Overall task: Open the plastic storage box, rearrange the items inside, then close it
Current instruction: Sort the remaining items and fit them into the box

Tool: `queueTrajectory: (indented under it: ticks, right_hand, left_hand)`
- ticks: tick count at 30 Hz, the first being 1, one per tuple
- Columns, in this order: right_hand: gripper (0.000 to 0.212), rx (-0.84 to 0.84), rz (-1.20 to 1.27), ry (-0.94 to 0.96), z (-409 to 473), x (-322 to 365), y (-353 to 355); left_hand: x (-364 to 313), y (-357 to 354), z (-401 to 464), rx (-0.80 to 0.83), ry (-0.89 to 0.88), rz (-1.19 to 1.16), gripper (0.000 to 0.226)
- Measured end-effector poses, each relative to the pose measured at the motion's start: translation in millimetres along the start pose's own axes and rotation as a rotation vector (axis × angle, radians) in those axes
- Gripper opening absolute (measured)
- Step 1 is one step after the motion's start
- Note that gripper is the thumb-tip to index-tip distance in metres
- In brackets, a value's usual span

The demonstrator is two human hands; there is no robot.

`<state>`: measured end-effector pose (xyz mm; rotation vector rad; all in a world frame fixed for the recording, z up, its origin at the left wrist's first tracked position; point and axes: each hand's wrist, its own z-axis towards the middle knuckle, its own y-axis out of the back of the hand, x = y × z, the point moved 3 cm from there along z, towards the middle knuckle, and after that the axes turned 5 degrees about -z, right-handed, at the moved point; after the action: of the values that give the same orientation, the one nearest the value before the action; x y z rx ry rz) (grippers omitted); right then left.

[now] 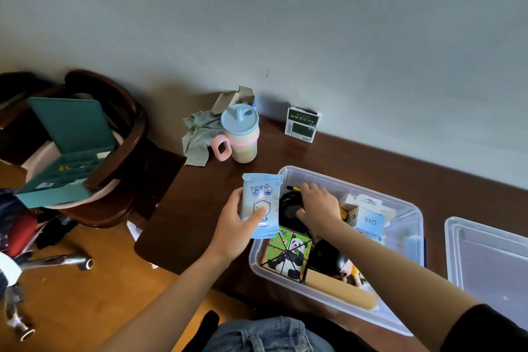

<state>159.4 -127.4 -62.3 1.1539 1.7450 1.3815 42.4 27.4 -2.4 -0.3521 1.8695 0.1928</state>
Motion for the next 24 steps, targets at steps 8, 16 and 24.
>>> queueTrajectory:
  ticks: [8, 16, 24]
  right_hand:
    - [0.012, -0.18, 0.448, -0.082, -33.8, -34.5, 26.3]
    - [0.017, -0.145, 1.272, -0.275, -74.2, -80.3, 68.4]
    - [0.016, 0.323, 0.929, -0.207, -119.6, -124.5, 57.6]
  left_hand:
    - [-0.1, -5.5, 6.6, 0.016, 0.007, -0.017, 0.03]
    - [1.7, -19.4, 15.3, 0.073, 0.024, -0.04, 0.029]
    - [7.4, -24.2, 20.3, 0.107, 0.038, -0.007, 0.033]
